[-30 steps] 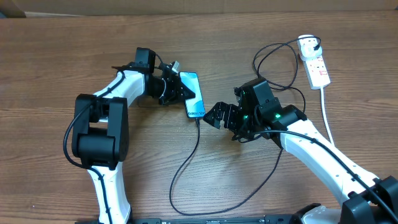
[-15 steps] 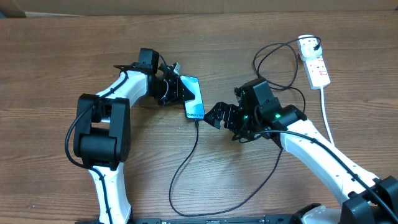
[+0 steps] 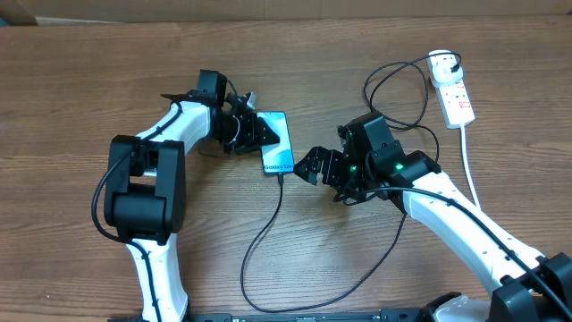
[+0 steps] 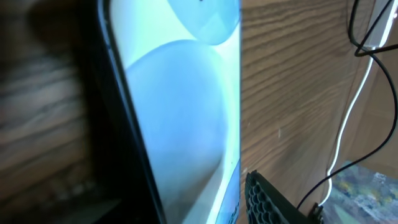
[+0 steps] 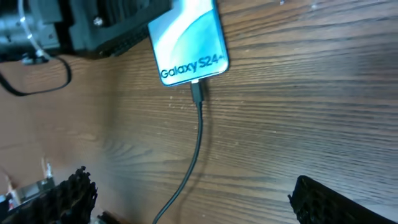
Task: Plug charger to phone and switch on socket
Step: 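Lower the phone flat onto the table with the left gripper and release, then move the right gripper over the white power strip's switch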
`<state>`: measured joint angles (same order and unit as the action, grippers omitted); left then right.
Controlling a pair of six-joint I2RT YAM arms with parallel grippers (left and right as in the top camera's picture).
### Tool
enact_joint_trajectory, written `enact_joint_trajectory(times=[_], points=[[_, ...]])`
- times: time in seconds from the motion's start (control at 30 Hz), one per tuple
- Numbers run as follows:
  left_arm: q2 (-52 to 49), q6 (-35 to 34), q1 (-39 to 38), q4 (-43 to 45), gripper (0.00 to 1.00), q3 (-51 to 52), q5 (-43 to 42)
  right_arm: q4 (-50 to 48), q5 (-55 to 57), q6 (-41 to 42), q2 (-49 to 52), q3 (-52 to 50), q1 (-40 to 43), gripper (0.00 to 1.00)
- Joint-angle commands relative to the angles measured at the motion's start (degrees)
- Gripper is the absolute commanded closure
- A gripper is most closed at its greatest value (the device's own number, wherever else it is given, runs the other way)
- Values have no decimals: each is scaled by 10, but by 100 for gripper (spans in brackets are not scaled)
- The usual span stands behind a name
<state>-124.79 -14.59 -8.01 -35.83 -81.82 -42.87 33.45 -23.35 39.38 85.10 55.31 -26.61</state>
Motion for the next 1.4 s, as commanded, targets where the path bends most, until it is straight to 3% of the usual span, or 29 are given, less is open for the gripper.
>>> enact_joint_trajectory(times=[0.0,0.1,0.33,0.5,0.63,0.7,0.73,0.93,0.97,1.0,1.13,1.37], points=[[-1,31,26,-23,63,-5,12,8,43,-5,-1,2,3,0],[6,44,43,-41,65,-5,18,17,64,-5,-1,2,3,0],[54,43,62,-83,64,-6,127,31,94,-5,-1,2,3,0],[169,44,62,-110,64,-6,196,54,93,-46,-1,29,9,0],[284,43,62,-122,60,-6,232,150,124,-83,-1,116,34,0],[341,43,62,-130,42,-6,243,210,157,-96,-1,183,57,0],[368,43,62,-134,0,-6,246,237,179,-96,-1,216,70,0],[489,43,62,-154,0,-6,290,335,278,-116,-1,395,184,0],[557,43,62,-179,0,-6,266,324,254,-162,3,440,318,0],[566,43,62,-179,0,-6,263,325,229,-177,10,443,338,0],[589,43,62,-177,0,-6,264,363,151,-226,59,497,393,0],[579,43,62,-184,0,-5,263,461,153,-264,186,668,443,0]])
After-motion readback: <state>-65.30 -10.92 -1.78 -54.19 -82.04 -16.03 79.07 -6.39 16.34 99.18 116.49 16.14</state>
